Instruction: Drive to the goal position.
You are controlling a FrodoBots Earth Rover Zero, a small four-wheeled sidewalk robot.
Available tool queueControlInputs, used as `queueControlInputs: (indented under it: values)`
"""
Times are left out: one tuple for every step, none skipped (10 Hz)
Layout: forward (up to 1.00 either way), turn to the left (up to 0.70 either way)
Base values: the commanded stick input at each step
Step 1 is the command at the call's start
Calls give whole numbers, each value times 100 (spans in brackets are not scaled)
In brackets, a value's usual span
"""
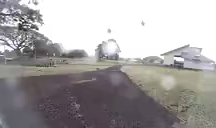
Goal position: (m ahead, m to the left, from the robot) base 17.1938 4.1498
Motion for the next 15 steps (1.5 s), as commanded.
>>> queueControlInputs:
  values:
    - [100,-36]
    - [100,-28]
    - [100,-21]
    - [100,-6]
    - [100,0]
    - [100,-11]
    - [100,-29]
    - [100,-34]
    - [100,-23]
    - [100,-10]
    - [100,0]
    - [100,0]
    - [100,0]
    - [100,12]
    - [100,26]
